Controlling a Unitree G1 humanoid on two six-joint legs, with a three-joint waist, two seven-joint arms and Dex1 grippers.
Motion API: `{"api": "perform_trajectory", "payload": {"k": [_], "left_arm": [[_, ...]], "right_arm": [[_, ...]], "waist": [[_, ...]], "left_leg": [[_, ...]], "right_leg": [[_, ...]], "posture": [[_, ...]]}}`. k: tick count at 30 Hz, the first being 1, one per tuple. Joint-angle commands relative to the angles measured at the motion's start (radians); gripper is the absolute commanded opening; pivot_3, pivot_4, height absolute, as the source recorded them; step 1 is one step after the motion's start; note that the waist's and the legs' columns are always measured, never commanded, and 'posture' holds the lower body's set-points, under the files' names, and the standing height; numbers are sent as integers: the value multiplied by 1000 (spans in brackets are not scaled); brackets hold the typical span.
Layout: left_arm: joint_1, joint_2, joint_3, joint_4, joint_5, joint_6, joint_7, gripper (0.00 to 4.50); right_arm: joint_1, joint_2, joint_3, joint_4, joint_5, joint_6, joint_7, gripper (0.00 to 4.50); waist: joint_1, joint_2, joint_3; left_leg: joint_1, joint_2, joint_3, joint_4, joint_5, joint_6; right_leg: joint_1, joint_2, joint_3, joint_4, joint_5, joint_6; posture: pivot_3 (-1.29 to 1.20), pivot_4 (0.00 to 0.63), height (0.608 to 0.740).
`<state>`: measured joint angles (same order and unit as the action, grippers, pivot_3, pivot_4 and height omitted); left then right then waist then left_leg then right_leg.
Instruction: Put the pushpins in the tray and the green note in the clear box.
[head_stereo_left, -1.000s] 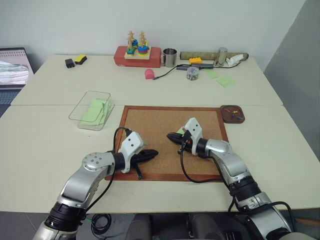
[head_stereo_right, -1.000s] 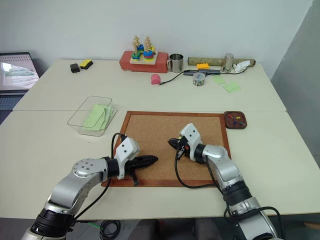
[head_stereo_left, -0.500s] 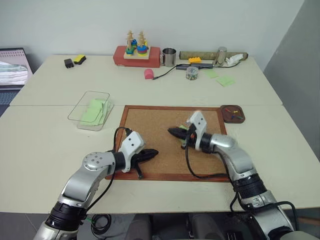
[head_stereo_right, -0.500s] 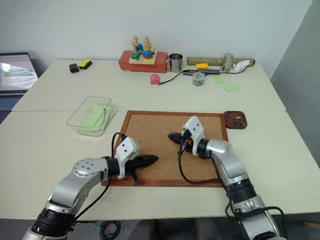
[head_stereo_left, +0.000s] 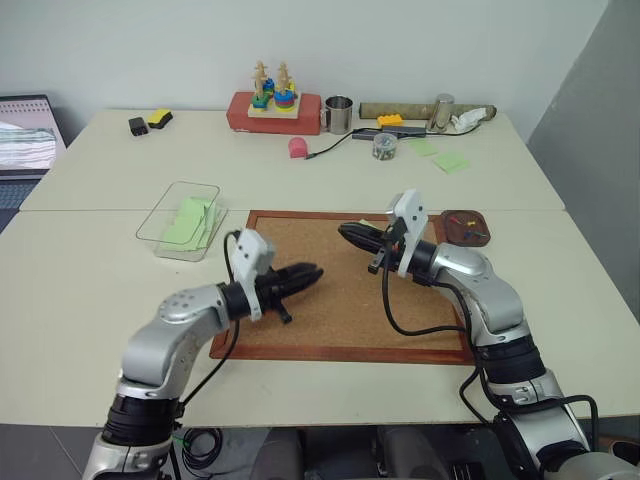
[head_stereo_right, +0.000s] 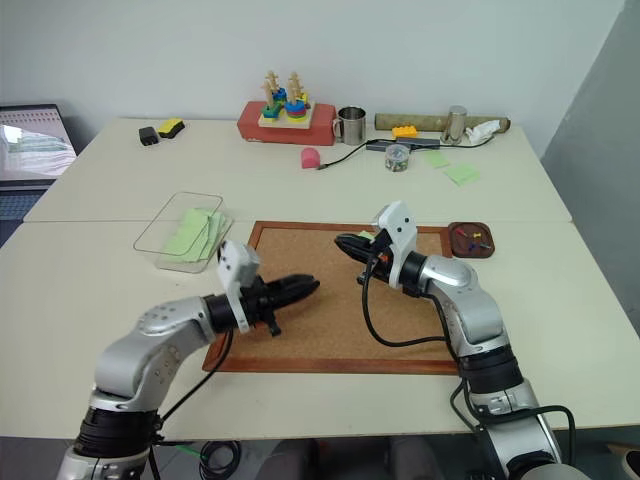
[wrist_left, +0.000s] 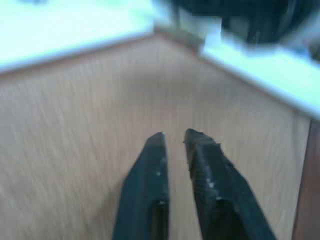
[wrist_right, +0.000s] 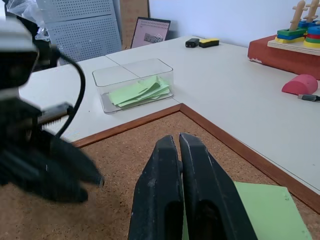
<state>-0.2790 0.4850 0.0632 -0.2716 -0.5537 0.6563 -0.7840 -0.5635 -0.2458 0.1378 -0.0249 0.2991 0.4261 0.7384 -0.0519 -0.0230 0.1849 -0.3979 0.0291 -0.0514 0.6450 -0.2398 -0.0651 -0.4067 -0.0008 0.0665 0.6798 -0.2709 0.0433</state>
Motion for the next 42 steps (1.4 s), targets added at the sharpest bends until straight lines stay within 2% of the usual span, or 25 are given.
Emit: {"api": "perform_trajectory", "payload": {"k": [1,7,10,12,13,15,20,26,30,38,42], "left_arm": [[-12,-1,46,-32,-72,46,20,1693],[-19,-18,40,-42,-96,53,48,2956],[-41,-40,80,-20,-143,73,78,3524],[-54,-48,102,-4,-174,92,93,3843],[-57,-52,111,2,-191,105,98,4149],[-60,-60,124,6,-226,130,107,4448],[-81,-84,175,15,-342,214,154,4448],[-89,-92,189,33,-439,301,190,4448],[-75,-93,156,18,-463,334,182,4448],[-95,-124,110,1,-462,327,183,4448],[-97,-143,94,-8,-462,317,185,3825]], "right_arm": [[-19,-19,-29,-54,25,-1,5,0],[-24,-18,-28,-53,25,-8,1,0],[-9,-61,23,-81,-16,-67,63,0],[9,-120,84,-87,-84,-164,124,0],[16,-156,119,-79,-130,-239,155,0],[20,-221,173,-37,-218,-410,203,0],[-18,-294,234,126,-390,-830,188,0],[-55,-288,258,205,-429,-1121,176,0],[-77,-268,278,201,-398,-1210,189,0],[-85,-241,313,179,-373,-1242,209,0],[-80,-232,323,158,-362,-1228,209,0]], "waist": [[-1,0,0],[-2,0,0],[-2,0,0],[-2,0,0],[-2,0,0],[-1,0,0],[-2,-1,1],[-3,-1,1],[-2,-1,1],[3,-1,1],[3,-1,1]], "left_leg": [[0,0,0,0,0,0],[0,0,0,0,0,0],[0,0,0,0,0,0],[0,0,0,0,0,0],[0,0,0,0,0,0],[0,0,0,0,0,0],[0,0,1,0,0,0],[1,0,0,0,0,0],[0,0,0,0,0,0],[1,0,0,1,0,-1],[1,0,0,1,0,-1]], "right_leg": [[0,0,0,0,0,0],[0,0,0,0,2,-3],[0,0,0,0,2,-3],[0,0,0,0,2,-3],[0,0,0,0,1,-2],[0,0,0,-1,0,0],[0,0,0,-1,0,1],[0,0,0,0,2,-3],[0,0,0,0,3,-4],[1,0,0,0,3,-5],[1,-1,0,0,3,-5]], "posture": [[0,150,740],[0,150,740],[0,150,740],[0,150,740],[0,150,740],[0,150,740],[0,150,740],[0,150,740],[0,150,740],[0,150,740],[0,150,740]]}}
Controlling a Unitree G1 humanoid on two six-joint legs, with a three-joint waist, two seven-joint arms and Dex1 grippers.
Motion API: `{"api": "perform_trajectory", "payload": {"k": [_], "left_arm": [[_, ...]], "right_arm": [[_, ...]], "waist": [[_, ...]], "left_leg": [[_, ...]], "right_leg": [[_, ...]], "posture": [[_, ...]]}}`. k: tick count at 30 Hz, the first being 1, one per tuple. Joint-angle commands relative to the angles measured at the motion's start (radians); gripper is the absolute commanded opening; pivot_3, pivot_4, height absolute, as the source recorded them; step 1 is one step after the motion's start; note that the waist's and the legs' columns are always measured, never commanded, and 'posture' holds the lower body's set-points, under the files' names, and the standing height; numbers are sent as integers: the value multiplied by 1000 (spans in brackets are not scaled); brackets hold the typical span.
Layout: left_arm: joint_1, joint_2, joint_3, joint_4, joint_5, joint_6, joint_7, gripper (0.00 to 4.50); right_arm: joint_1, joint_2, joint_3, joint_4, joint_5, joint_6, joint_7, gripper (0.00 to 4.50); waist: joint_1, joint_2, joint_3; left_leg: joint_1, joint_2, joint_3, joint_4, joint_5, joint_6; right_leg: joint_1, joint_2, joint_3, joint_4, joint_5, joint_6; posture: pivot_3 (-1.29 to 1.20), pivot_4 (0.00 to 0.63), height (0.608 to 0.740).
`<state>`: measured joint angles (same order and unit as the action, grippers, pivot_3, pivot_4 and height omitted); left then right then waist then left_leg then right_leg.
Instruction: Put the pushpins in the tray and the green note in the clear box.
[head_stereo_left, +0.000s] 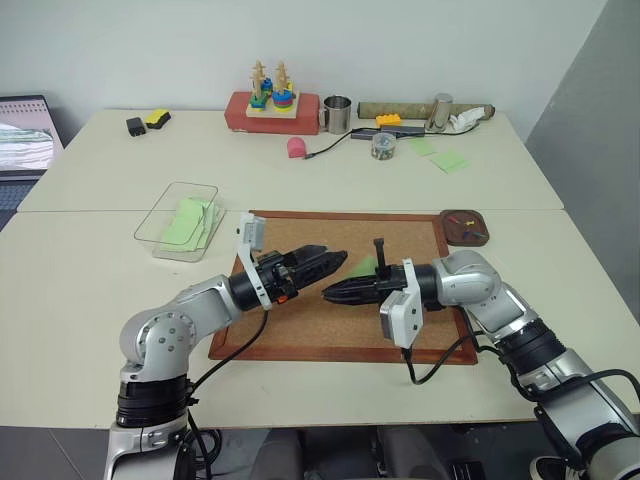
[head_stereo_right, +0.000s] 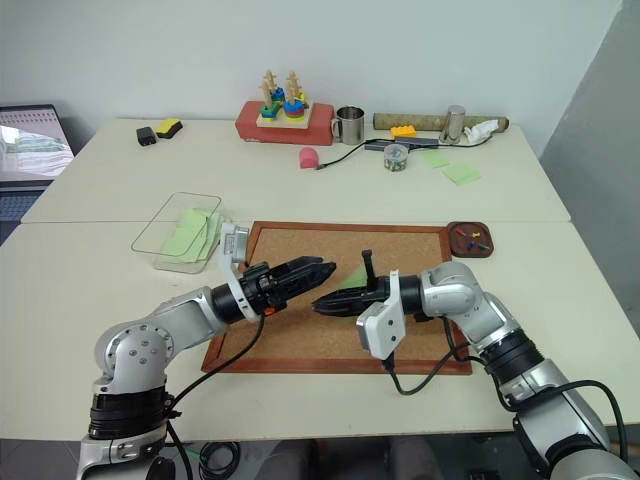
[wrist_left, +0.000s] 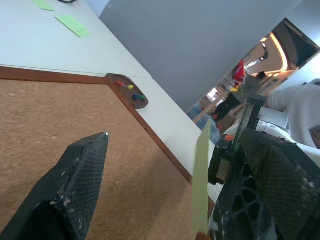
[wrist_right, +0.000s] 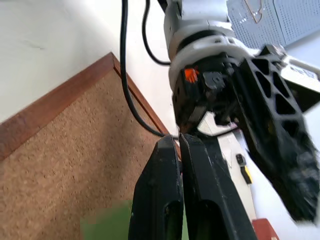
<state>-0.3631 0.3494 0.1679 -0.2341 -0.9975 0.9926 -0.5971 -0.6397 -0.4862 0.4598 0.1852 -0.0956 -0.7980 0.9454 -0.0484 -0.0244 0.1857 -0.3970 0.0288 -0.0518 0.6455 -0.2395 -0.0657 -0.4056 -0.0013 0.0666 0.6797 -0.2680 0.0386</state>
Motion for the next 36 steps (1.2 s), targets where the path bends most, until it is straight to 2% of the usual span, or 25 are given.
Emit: {"api": "perform_trajectory", "payload": {"k": [1,9,12,16,19,20,22,23,24,36], "left_arm": [[-11,-8,-8,-48,-20,-19,0,3618],[-80,-12,148,13,-78,-68,114,2102],[-100,-1,196,18,-110,-68,148,1486],[-79,15,190,-34,-106,-75,162,645],[-65,26,145,-67,-43,-99,169,51],[-61,26,132,-78,-33,-104,171,21],[-60,18,126,-86,-37,-114,177,21],[-62,13,126,-88,-49,-115,174,378],[-63,10,127,-89,-56,-121,169,480],[-18,63,72,-85,-76,-106,45,2917]], "right_arm": [[-5,9,-1,-50,33,-1,0,0],[-1,-12,-94,9,53,86,-50,0],[10,-5,-151,-6,107,191,-80,0],[-2,16,-211,-26,154,312,-117,0],[-23,34,-248,-23,174,378,-139,0],[-32,44,-262,-24,186,410,-149,0],[-43,62,-284,-32,212,474,-165,0],[-46,69,-293,-35,224,502,-171,0],[-47,74,-300,-40,232,525,-172,0],[-39,93,-342,-152,310,712,-170,0]], "waist": [[0,0,0],[3,0,0],[5,0,0],[4,0,0],[6,0,0],[6,0,0],[8,0,0],[8,0,0],[8,0,0],[7,0,0]], "left_leg": [[0,0,0,0,0,0],[0,0,0,0,0,0],[0,0,0,0,0,0],[0,0,0,0,0,0],[0,0,0,0,0,0],[0,0,0,0,0,0],[0,0,0,0,0,0],[0,0,0,0,0,0],[0,0,0,0,0,0],[0,0,0,0,0,0]], "right_leg": [[0,0,0,0,0,0],[0,0,0,0,0,0],[0,0,0,0,0,0],[0,0,0,0,0,0],[0,0,0,0,0,0],[0,0,0,0,0,0],[0,0,0,0,0,0],[0,0,0,0,0,0],[0,0,0,0,0,0],[0,0,0,0,0,0]], "posture": [[0,150,740],[0,150,740],[0,150,740],[0,150,740],[0,150,740],[0,150,740],[0,150,740],[0,150,740],[0,150,740],[0,150,740]]}}
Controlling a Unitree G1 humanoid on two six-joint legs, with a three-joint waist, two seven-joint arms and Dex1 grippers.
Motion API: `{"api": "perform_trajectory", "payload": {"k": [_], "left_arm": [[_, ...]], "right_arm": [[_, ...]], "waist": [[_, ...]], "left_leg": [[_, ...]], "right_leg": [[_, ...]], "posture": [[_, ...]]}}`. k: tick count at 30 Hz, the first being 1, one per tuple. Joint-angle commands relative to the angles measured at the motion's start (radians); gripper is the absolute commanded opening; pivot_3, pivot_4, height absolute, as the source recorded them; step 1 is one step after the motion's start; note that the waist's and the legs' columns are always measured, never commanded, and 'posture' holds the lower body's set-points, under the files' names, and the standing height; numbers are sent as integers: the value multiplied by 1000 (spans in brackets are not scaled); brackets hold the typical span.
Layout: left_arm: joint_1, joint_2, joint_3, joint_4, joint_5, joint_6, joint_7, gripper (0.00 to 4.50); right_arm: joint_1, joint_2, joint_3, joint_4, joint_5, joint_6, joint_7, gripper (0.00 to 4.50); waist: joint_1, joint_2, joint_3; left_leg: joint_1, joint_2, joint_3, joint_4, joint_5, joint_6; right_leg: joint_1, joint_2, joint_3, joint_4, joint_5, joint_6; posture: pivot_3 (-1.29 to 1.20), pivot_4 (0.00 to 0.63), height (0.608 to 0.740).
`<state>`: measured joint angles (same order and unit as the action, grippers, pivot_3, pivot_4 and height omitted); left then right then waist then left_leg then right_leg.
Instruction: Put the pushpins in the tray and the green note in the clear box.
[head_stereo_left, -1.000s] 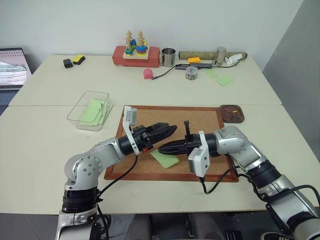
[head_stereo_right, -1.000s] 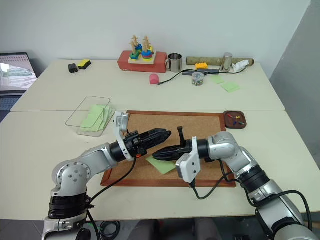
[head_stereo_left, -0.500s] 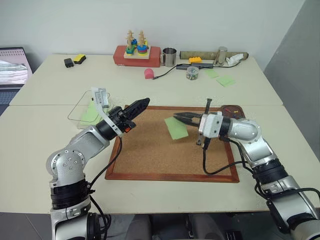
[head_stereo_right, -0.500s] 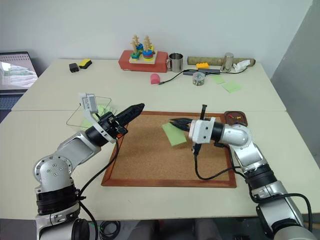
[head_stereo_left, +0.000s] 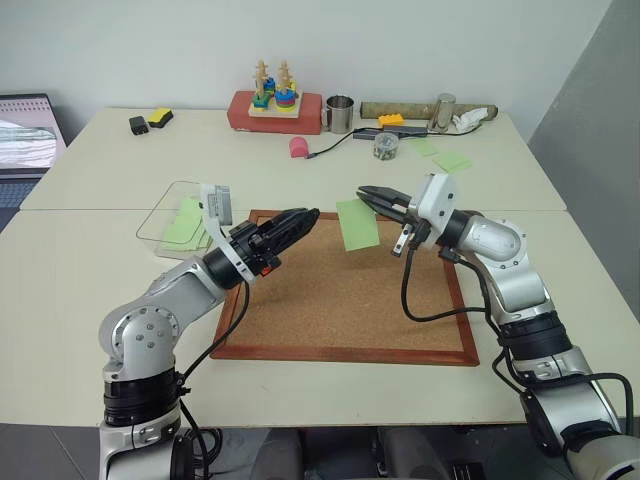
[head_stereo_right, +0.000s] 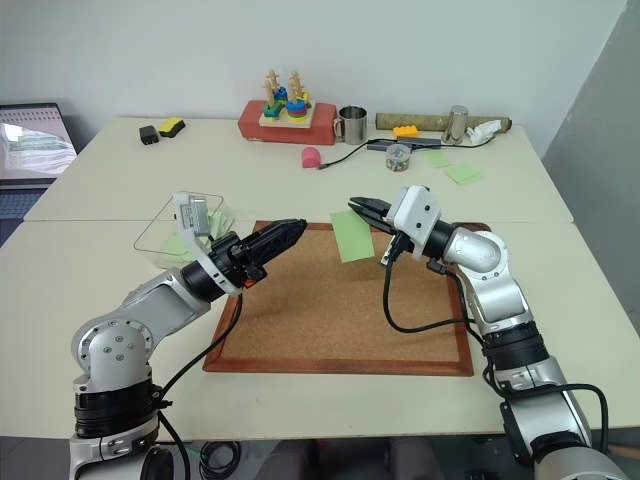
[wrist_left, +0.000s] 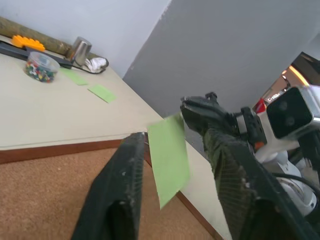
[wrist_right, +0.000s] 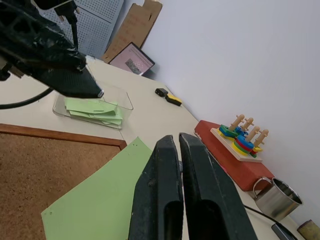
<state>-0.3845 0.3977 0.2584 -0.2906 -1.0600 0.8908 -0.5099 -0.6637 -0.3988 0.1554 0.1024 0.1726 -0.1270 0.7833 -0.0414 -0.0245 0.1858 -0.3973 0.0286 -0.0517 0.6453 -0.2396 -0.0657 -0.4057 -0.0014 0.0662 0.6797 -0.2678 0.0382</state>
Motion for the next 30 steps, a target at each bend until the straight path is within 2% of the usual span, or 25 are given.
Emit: {"api": "perform_trajectory", "payload": {"k": [1,7,9,18,22,30], "left_arm": [[4,16,-24,-23,-10,-6,-50,3127],[-14,-1,-42,-1,-12,-15,-64,4233],[-19,-8,-54,3,-10,-16,-70,4457],[-52,-69,-81,56,4,-39,-66,4457],[-49,-91,-95,56,14,-47,-67,3816],[-38,-95,-108,40,14,-49,-72,2213]], "right_arm": [[-14,8,-39,-79,48,54,-7,0],[-2,22,-38,-162,94,134,6,0],[4,31,-39,-194,120,169,5,0],[28,62,-24,-283,161,250,-5,0],[28,66,-24,-289,151,259,-10,0],[26,74,-24,-276,133,255,-15,0]], "waist": [[0,0,0],[0,0,0],[0,0,0],[0,0,0],[0,0,0],[0,0,0]], "left_leg": [[0,0,0,0,0,0],[0,0,0,0,0,0],[0,0,0,0,0,0],[0,0,0,0,0,0],[0,0,0,0,0,0],[0,0,0,0,0,0]], "right_leg": [[0,0,0,0,0,0],[0,0,0,0,0,0],[0,0,0,0,0,0],[0,0,0,0,0,0],[0,0,0,0,0,0],[0,0,0,-1,0,0]], "posture": [[0,150,740],[0,150,740],[0,150,740],[0,150,740],[0,150,740],[0,150,740]]}}
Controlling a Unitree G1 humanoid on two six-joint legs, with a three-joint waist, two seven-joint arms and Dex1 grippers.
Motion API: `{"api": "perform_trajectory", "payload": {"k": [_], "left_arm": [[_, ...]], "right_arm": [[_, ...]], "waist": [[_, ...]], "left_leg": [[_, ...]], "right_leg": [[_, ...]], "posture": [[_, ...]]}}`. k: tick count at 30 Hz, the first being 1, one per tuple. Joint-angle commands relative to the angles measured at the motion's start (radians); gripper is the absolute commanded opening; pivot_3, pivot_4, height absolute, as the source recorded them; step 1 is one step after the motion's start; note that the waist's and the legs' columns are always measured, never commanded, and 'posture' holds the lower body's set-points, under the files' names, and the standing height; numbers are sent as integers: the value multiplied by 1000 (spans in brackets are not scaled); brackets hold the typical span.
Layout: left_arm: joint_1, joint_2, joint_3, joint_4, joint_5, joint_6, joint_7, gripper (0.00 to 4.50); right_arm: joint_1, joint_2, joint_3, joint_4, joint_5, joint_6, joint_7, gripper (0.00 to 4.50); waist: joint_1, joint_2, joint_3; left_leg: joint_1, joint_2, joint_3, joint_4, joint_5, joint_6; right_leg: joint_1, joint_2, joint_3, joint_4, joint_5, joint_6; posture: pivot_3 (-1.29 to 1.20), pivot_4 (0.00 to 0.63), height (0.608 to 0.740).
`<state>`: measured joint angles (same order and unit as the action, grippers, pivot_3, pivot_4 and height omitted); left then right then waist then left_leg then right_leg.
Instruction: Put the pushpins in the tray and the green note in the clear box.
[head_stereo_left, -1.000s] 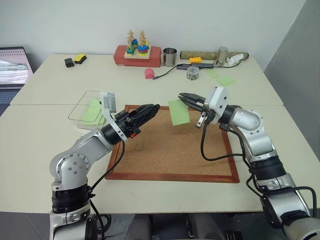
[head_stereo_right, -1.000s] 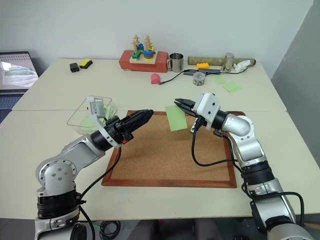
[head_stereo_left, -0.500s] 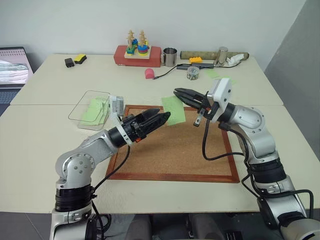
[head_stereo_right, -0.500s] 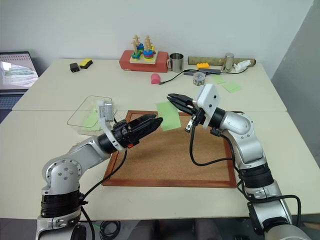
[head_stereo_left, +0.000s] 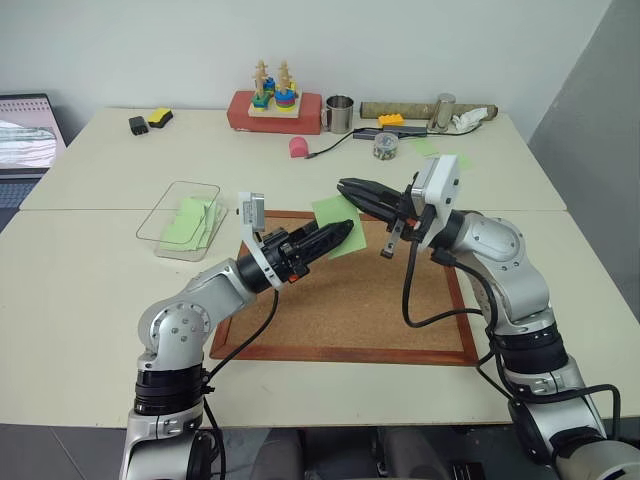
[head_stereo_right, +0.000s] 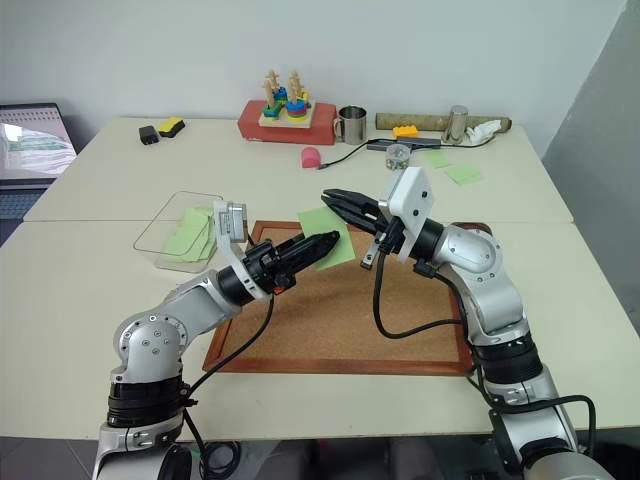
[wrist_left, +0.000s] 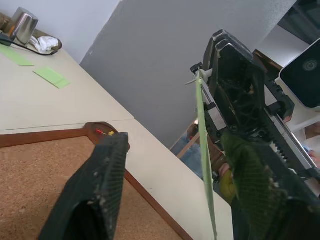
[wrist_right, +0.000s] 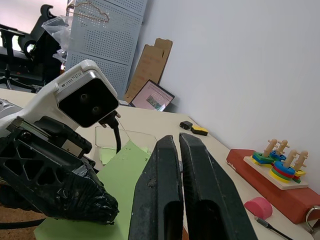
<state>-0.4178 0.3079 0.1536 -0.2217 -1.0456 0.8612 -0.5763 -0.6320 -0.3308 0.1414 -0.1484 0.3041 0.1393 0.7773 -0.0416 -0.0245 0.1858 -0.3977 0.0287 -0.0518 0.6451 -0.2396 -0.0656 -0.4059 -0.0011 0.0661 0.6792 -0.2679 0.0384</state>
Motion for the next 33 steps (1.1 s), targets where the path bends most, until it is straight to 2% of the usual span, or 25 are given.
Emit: {"api": "perform_trajectory", "payload": {"k": [1,11,14,22,25,28,29,33], "left_arm": [[-4,-6,-3,-30,-1,-19,-5,2007],[0,11,-8,-34,12,-20,-14,27],[-3,12,-4,-12,48,-42,-1,27],[-72,-19,42,167,184,-106,172,27],[-81,-19,51,205,206,-119,170,27],[-82,-12,36,167,196,-104,142,27],[-80,1,11,136,202,-99,115,27],[-70,142,-243,-64,424,-236,-65,27]], "right_arm": [[-5,5,-9,-23,-4,-14,-10,0],[-8,9,-11,-8,-20,-25,-14,0],[-6,4,-11,-10,-24,-17,-19,0],[5,-1,-38,-8,-23,-6,-54,0],[5,-3,-48,16,-29,-16,-72,0],[8,-7,-81,57,-30,-7,-110,0],[10,-20,-100,103,-51,-2,-138,0],[14,-112,-171,343,-145,43,-257,0]], "waist": [[0,0,0],[0,0,0],[0,0,0],[1,0,0],[1,0,0],[2,0,0],[2,0,0],[13,-1,0]], "left_leg": [[0,0,0,0,0,0],[0,0,0,0,0,0],[0,0,0,0,0,0],[0,0,0,0,0,0],[-1,0,0,0,0,0],[-1,0,0,0,0,0],[-1,0,0,0,0,0],[-1,0,0,0,0,0]], "right_leg": [[0,0,0,0,0,0],[0,0,0,0,0,0],[0,0,0,0,0,0],[0,0,0,0,0,0],[-1,0,0,-1,0,0],[-1,0,0,-1,0,0],[-1,0,0,-1,0,0],[0,0,0,-1,0,0]], "posture": [[0,150,740],[0,150,740],[0,150,740],[0,150,740],[0,150,740],[0,150,740],[0,150,740],[0,150,740]]}}
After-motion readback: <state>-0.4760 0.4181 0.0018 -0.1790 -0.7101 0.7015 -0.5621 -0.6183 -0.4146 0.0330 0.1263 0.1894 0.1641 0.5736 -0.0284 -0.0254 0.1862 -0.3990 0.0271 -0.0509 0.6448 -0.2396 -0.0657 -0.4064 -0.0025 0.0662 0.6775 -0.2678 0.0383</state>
